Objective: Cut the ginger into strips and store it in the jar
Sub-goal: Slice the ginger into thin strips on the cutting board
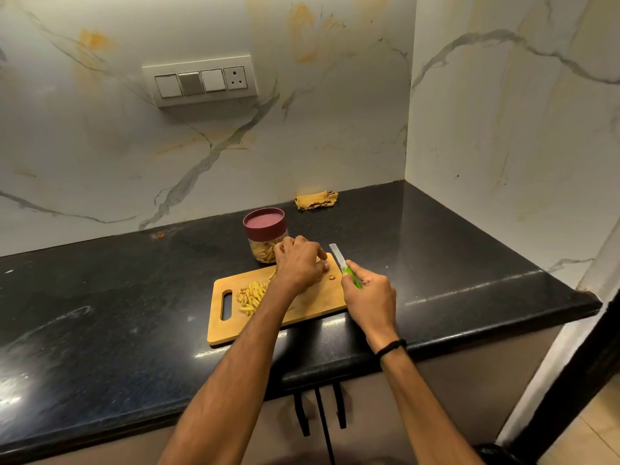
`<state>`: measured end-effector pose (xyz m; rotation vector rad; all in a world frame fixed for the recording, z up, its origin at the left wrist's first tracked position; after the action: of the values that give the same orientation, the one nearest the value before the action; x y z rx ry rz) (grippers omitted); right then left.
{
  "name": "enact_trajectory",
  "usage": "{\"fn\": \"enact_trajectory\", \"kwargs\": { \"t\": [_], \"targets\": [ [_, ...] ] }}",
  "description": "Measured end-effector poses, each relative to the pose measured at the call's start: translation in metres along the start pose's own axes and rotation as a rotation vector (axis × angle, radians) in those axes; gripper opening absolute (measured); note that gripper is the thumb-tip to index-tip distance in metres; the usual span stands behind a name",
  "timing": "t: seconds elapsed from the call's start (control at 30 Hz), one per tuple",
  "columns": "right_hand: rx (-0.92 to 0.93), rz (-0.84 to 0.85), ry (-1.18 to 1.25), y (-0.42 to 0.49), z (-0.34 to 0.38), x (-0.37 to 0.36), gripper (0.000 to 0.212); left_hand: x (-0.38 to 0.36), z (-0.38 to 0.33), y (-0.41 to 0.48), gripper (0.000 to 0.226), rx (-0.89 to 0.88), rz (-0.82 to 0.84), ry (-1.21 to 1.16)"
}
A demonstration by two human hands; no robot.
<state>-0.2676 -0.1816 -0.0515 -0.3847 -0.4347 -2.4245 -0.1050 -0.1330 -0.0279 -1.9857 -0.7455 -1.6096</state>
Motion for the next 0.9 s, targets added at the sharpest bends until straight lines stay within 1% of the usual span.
{"fn": "enact_trajectory", "kwargs": {
  "t": [0.1,0.17,0.23,0.3,0.4,0.47,0.53,0.73,0.9],
  "targets": [
    [0.006,0.006,0.003,-0.001,0.000,-0.001,0.033,0.008,0.002,-0.007,0.015,-0.015,-0.036,-0.122],
    [0.020,0.019,-0.004,-0.003,0.002,-0.002,0.032,0.018,0.011,-0.017,0.010,-0.016,-0.108,-0.238],
    [0.046,0.061,-0.042,-0.005,0.003,-0.003,0.033,0.029,0.029,-0.029,0.011,0.024,-0.189,-0.317],
    [0.088,0.126,-0.139,-0.007,0.004,-0.007,0.032,0.036,0.047,-0.041,0.012,0.096,-0.223,-0.304],
    [0.165,0.225,-0.324,-0.012,0.007,-0.015,0.033,0.036,0.062,-0.051,0.010,0.177,-0.193,-0.248],
    [0.195,0.301,-0.425,-0.015,0.010,-0.022,0.033,0.034,0.067,-0.054,0.009,0.196,-0.179,-0.234],
    [0.214,0.331,-0.489,-0.017,0.013,-0.024,0.034,0.032,0.066,-0.054,0.009,0.196,-0.170,-0.229],
    [0.169,0.268,-0.482,-0.013,0.012,-0.020,0.035,0.021,0.049,-0.050,0.009,0.132,-0.086,-0.276],
    [0.167,0.232,-0.415,-0.011,0.010,-0.018,0.035,0.009,0.047,-0.048,0.009,0.118,-0.063,-0.296]
  ]
}}
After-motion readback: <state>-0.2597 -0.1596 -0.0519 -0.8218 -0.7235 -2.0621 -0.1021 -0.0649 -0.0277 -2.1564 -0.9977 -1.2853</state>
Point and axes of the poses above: each hand's wrist, its own y-axis towards the middle knuckle, its own x-axis out of the back of the hand, z = x × y, the point moved 5 cm from there along y, towards the middle knuckle, and after that the axes turned 8 degrees about z, right-handed, at the moved point
